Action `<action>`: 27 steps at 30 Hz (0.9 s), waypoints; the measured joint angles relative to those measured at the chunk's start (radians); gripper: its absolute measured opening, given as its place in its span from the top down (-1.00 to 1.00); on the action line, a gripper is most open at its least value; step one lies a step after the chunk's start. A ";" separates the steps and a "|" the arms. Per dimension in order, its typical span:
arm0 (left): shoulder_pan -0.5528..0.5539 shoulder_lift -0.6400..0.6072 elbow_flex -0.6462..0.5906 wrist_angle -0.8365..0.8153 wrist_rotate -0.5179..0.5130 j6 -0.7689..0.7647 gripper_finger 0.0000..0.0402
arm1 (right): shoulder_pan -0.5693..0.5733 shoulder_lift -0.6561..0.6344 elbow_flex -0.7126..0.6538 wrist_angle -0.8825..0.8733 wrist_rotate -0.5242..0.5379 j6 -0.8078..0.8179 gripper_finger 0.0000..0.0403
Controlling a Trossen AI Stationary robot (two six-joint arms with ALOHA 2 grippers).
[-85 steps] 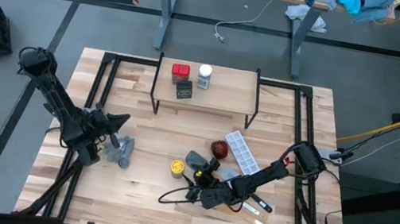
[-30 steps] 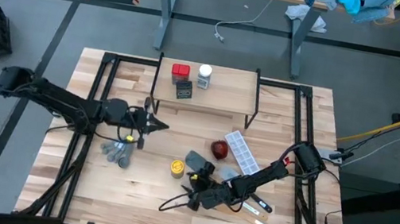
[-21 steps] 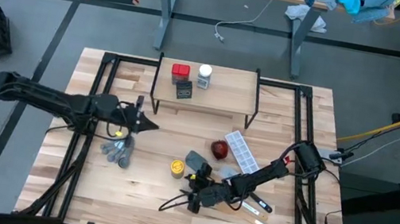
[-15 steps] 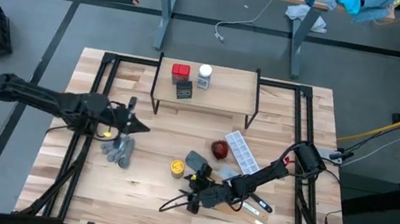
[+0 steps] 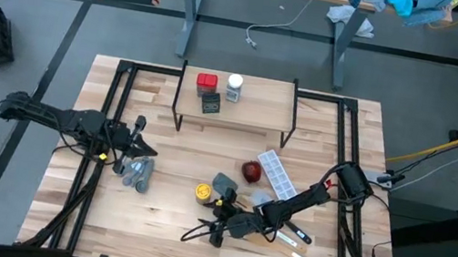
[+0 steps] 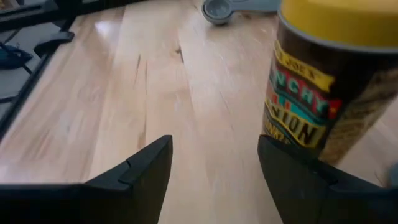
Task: Shelf spices
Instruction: Put the yellow seasoning bottle on the shelf
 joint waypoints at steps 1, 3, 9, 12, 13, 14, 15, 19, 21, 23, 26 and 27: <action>0.000 -0.024 -0.032 0.031 0.000 0.002 1.00 | 0.000 0.000 0.003 0.003 0.000 0.000 -0.21; 0.000 -0.070 -0.089 0.089 -0.006 0.010 1.00 | 0.000 0.000 0.008 0.001 0.003 0.000 -0.21; 0.000 -0.168 -0.128 0.098 -0.024 0.040 1.00 | -0.005 0.000 0.031 -0.001 0.003 -0.020 -0.21; 0.000 -0.180 -0.128 0.091 -0.023 0.037 1.00 | -0.006 0.000 0.044 -0.002 0.005 -0.069 -0.21; 0.000 -0.180 -0.128 0.078 -0.024 0.037 1.00 | -0.006 0.000 0.048 -0.002 0.006 -0.082 -0.21; 0.000 -0.180 -0.128 0.058 -0.024 0.033 1.00 | -0.006 0.000 0.052 -0.002 0.006 -0.097 -0.21; 0.000 -0.178 -0.128 0.055 -0.022 0.024 1.00 | -0.005 0.000 0.056 -0.002 0.006 -0.106 -0.21; 0.000 -0.173 -0.128 0.054 -0.023 -0.005 0.99 | -0.005 0.000 0.059 -0.006 0.006 -0.133 -0.21; 0.000 -0.173 -0.128 0.054 -0.023 -0.005 0.99 | -0.005 0.000 0.059 -0.016 0.005 -0.145 -0.21; 0.000 -0.173 -0.128 0.054 -0.023 -0.005 0.99 | -0.005 0.000 0.059 -0.017 0.005 -0.148 -0.21; 0.000 -0.173 -0.128 0.054 -0.023 -0.005 0.99 | -0.005 0.000 0.059 -0.017 0.012 -0.148 -0.21; 0.000 -0.173 -0.128 0.054 -0.023 -0.005 0.99 | -0.005 0.000 0.059 -0.017 0.019 -0.148 -0.21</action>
